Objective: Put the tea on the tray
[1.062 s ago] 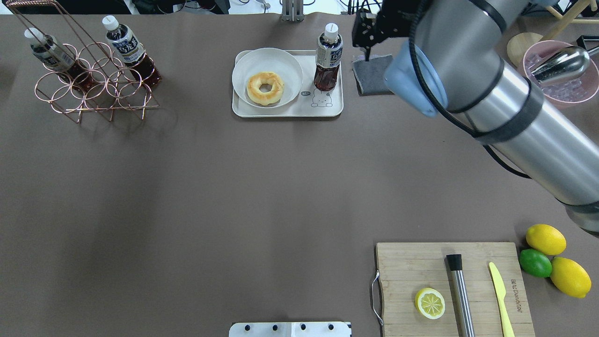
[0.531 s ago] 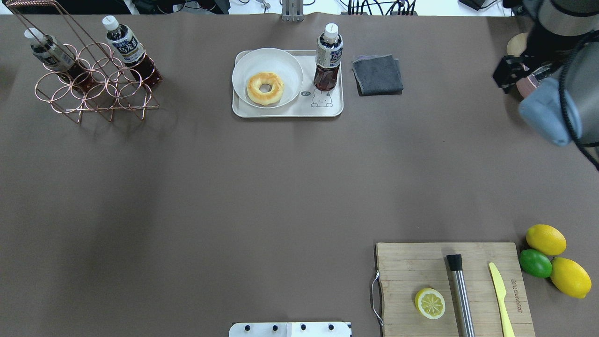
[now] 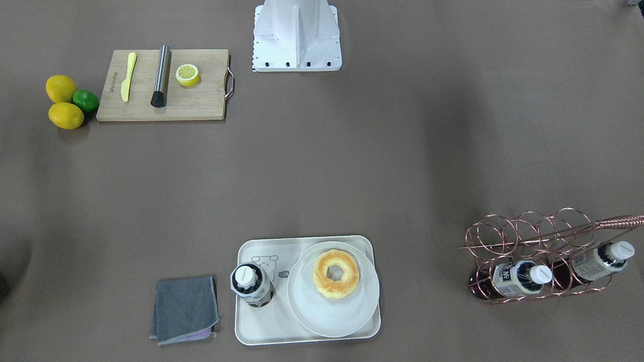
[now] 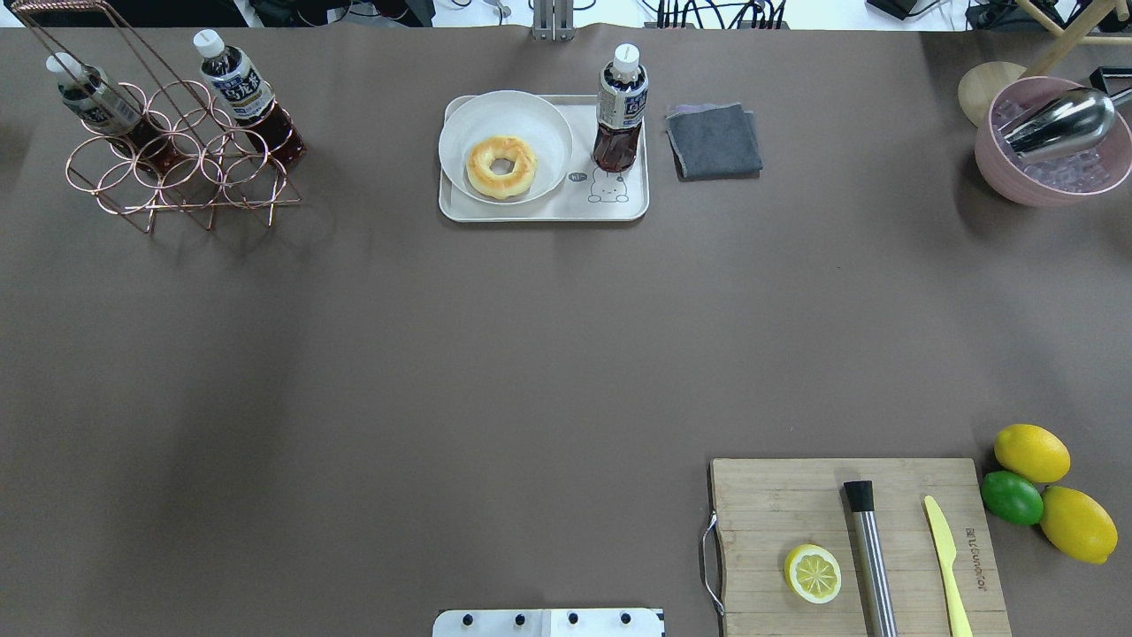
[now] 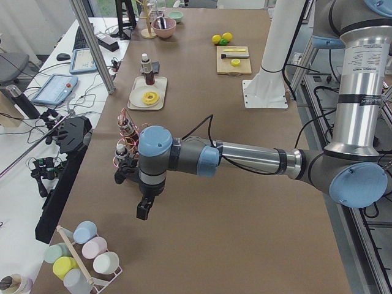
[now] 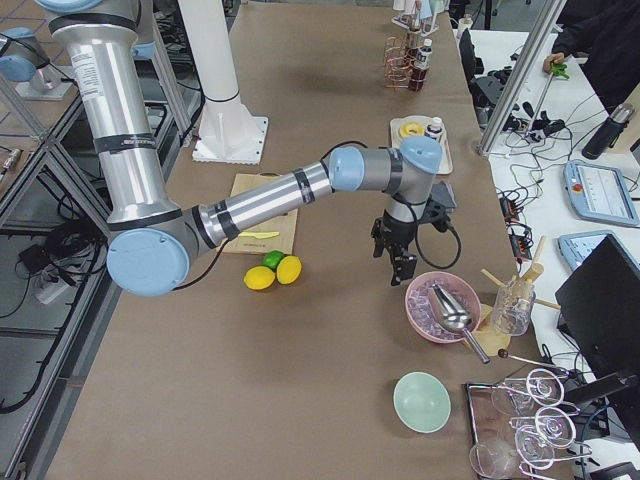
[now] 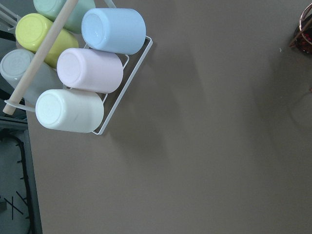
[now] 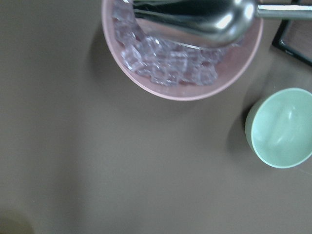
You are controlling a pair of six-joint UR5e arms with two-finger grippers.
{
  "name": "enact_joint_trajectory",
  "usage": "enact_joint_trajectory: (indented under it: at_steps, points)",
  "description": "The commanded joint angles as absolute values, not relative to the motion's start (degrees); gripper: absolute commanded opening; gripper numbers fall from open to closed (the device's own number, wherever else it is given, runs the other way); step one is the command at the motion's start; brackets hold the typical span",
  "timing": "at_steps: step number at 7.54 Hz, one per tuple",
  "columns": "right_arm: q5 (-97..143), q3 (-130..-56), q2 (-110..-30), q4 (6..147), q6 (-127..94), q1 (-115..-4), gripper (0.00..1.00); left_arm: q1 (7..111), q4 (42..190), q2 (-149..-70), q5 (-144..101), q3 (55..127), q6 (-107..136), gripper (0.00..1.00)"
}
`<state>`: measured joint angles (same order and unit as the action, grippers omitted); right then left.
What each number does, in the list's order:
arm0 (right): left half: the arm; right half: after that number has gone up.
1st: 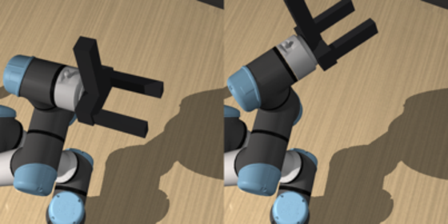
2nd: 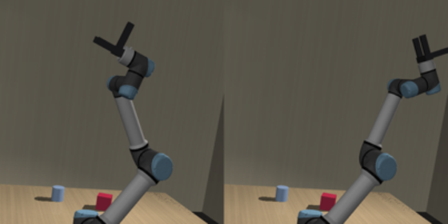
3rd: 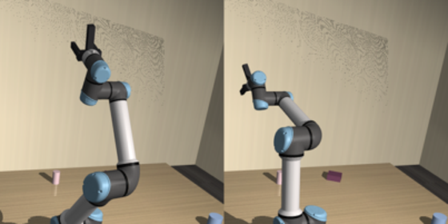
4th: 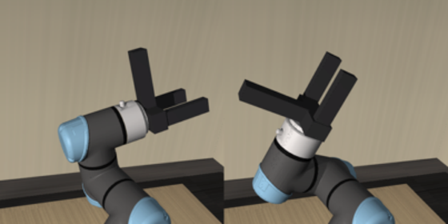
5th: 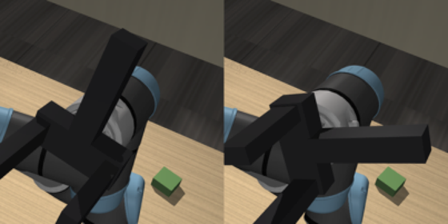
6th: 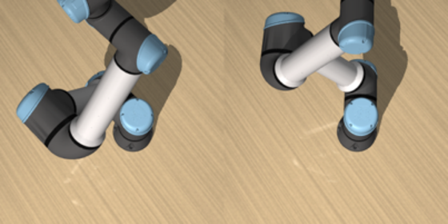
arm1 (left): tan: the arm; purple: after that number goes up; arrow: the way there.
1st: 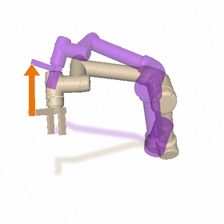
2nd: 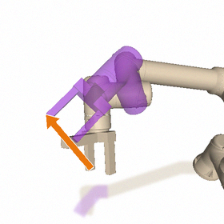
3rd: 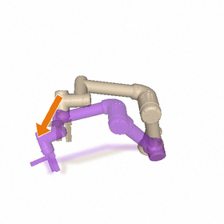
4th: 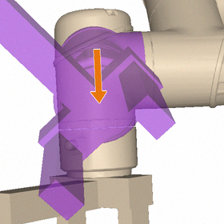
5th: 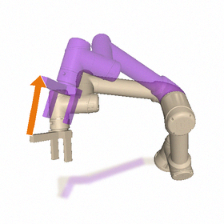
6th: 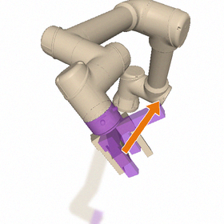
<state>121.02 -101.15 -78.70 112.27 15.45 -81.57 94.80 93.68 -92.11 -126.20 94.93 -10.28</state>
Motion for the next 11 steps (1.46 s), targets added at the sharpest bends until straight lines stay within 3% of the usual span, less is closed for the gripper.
enact_joint_trajectory:
  at_steps: [1,3,11]
  points:
    - [125.6,-96.9,-87.2,105.8,20.8,-89.7,1.0,95.0,94.0,-88.7,-128.4,94.7,-10.3,0.98]
    - [128.6,-94.0,-90.9,101.7,20.9,-92.9,1.0,95.1,94.1,-84.7,-131.2,95.5,-9.8,0.98]
    - [129.6,-94.0,-94.1,100.9,20.5,-97.8,1.0,94.0,94.2,-84.8,-131.2,95.7,-9.7,0.98]
